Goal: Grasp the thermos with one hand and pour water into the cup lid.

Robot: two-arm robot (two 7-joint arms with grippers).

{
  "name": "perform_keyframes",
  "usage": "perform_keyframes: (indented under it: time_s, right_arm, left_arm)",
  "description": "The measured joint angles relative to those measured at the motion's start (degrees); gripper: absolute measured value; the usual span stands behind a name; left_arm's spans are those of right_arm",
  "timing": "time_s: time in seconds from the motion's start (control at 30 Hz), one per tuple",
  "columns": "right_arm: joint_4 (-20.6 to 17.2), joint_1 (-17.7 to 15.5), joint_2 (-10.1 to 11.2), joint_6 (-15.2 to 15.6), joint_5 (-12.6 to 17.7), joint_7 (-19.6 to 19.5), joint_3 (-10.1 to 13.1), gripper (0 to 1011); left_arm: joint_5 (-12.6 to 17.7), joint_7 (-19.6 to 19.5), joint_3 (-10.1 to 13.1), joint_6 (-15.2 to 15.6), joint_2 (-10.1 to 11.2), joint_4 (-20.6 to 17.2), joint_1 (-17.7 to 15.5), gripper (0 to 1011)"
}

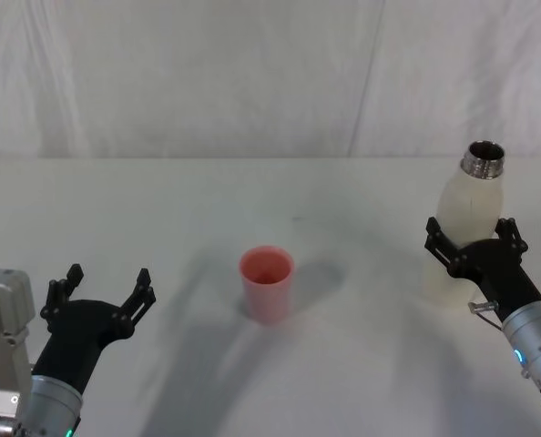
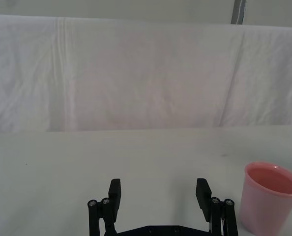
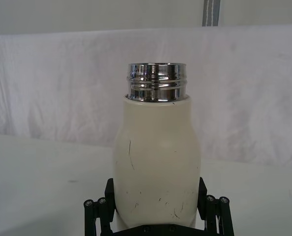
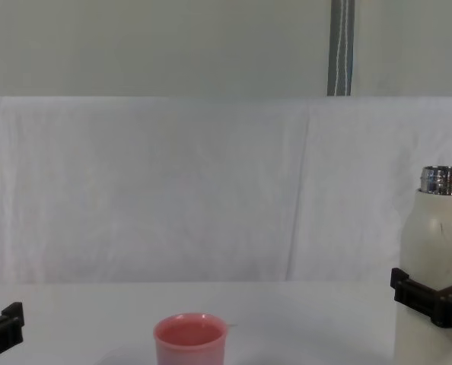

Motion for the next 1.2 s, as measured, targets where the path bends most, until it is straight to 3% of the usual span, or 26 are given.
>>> perform_keyframes:
  time_s: [1.07,1.2]
  right_arm:
    - [-0.05,0.18,0.54,0.48,-0.41,0.47,-0.22,959]
    - [-0.05,0.16,0.54,0.52,-0.45,0.46,-0.22,1001]
  left_arm:
    - [0.0,0.0,0.0,0.0,0.0,0.0,0.0,1001]
    - [0.0,0.0,0.0,0.0,0.0,0.0,0.0,1001]
